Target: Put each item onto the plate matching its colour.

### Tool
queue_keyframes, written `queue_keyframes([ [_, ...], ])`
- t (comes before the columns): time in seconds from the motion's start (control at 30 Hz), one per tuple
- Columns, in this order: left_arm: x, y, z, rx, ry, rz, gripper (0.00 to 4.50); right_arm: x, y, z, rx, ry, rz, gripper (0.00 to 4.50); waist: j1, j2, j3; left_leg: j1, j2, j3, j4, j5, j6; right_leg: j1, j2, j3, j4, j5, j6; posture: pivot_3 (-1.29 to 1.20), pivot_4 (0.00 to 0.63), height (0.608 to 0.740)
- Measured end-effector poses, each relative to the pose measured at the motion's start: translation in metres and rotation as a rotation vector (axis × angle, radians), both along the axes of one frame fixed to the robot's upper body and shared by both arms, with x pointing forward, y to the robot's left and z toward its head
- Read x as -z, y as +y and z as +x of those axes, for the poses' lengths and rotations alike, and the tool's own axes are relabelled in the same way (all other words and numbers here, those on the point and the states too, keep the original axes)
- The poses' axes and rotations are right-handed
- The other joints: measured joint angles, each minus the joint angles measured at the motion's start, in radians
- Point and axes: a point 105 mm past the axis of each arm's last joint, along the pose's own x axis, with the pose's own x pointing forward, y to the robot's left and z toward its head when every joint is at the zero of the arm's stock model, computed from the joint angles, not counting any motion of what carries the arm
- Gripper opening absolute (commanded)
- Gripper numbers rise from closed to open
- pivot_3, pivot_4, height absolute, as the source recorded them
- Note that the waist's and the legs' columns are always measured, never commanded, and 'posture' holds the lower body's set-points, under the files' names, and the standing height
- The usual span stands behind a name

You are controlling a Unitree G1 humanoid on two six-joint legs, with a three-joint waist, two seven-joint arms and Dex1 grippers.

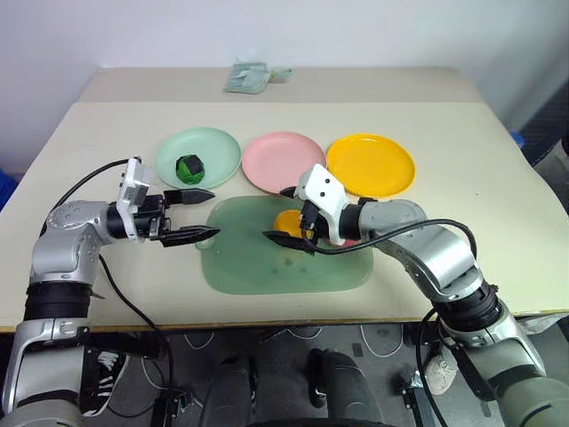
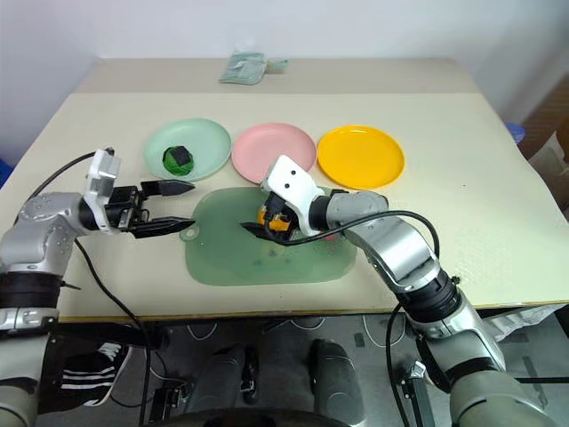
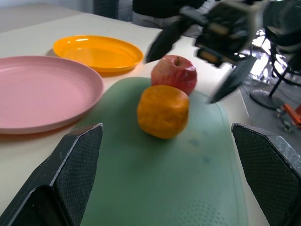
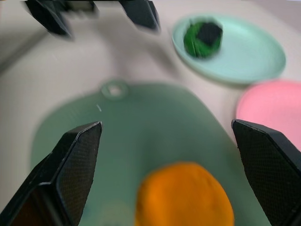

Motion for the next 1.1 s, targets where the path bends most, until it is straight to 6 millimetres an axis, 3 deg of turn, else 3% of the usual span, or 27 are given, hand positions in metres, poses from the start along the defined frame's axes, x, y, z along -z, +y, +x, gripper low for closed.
queue_keyframes([
  [0.1,0.005,0.002,-0.004,-0.005,0.007,-0.003,4.47,0.019,-0.008,0.004,0.025,0.061,-0.076,4.50,0.002,0.000,0.000,0.000,0.000,0.000,0.000,0.000,0.000,0.000,0.000,0.000,0.000,0.000,0.000,0.00,0.150,0.740],
  [0.33,0.005,0.002,-0.007,-0.015,-0.016,0.004,4.47,0.026,-0.010,0.009,0.052,0.093,-0.096,4.50,0.002,0.000,0.000,0.000,0.000,0.000,0.000,0.000,0.000,0.000,0.000,0.000,0.000,0.000,0.000,0.00,0.150,0.740],
  [0.5,0.002,0.001,-0.007,-0.018,-0.029,-0.003,4.50,0.027,-0.007,0.008,0.046,0.089,-0.107,2.87,0.001,0.000,0.000,0.000,0.000,0.000,0.000,0.000,0.000,0.000,0.000,0.000,0.000,0.000,0.000,0.00,0.150,0.740],
  [0.6,0.001,0.001,-0.007,-0.019,-0.035,-0.004,4.50,0.026,-0.006,0.008,0.046,0.085,-0.106,2.79,0.001,0.000,0.000,0.000,0.000,0.000,0.000,0.000,0.000,0.000,0.000,0.000,0.000,0.000,0.000,0.00,0.150,0.740],
  [0.7,-0.001,-0.001,-0.005,-0.019,-0.042,-0.014,4.50,0.016,0.003,0.008,0.056,0.107,-0.011,2.79,0.001,0.000,0.000,0.000,0.000,0.000,0.000,0.000,0.000,0.000,0.000,0.000,0.000,0.001,0.001,0.00,0.150,0.740],
  [0.8,-0.008,-0.004,0.002,-0.032,-0.074,-0.043,4.50,-0.018,0.001,0.022,0.114,0.065,0.135,2.79,0.002,0.000,0.000,0.000,0.000,0.000,0.000,0.000,0.000,0.000,0.000,0.000,0.000,0.001,0.002,0.00,0.150,0.740],
  [0.87,-0.012,-0.004,0.013,-0.092,-0.112,-0.071,4.50,-0.049,-0.016,0.046,0.232,-0.038,0.203,2.79,0.007,0.000,0.000,0.000,0.000,0.000,0.000,0.000,0.000,0.000,0.000,0.000,0.000,0.001,0.002,0.00,0.150,0.740],
  [0.93,-0.013,-0.003,0.026,-0.166,-0.153,-0.073,4.50,-0.070,-0.047,0.072,0.404,-0.145,0.236,2.79,0.011,0.000,0.000,0.000,-0.001,0.000,0.000,0.000,0.000,0.000,-0.001,0.000,-0.001,0.001,0.002,0.00,0.150,0.740],
  [1.0,-0.010,-0.004,0.033,-0.208,-0.177,-0.073,4.50,-0.072,-0.082,0.092,0.571,-0.202,0.218,2.79,0.011,0.000,0.000,-0.001,-0.001,0.001,-0.001,0.000,0.000,0.000,-0.001,0.000,-0.002,0.002,0.003,0.00,0.150,0.740],
  [1.1,-0.006,-0.010,0.035,-0.214,-0.168,-0.095,4.50,-0.053,-0.121,0.110,0.744,-0.201,0.155,2.79,0.002,0.000,0.000,-0.001,-0.001,0.002,-0.002,0.000,0.000,-0.001,-0.001,0.000,-0.001,0.002,0.003,0.00,0.150,0.740],
])
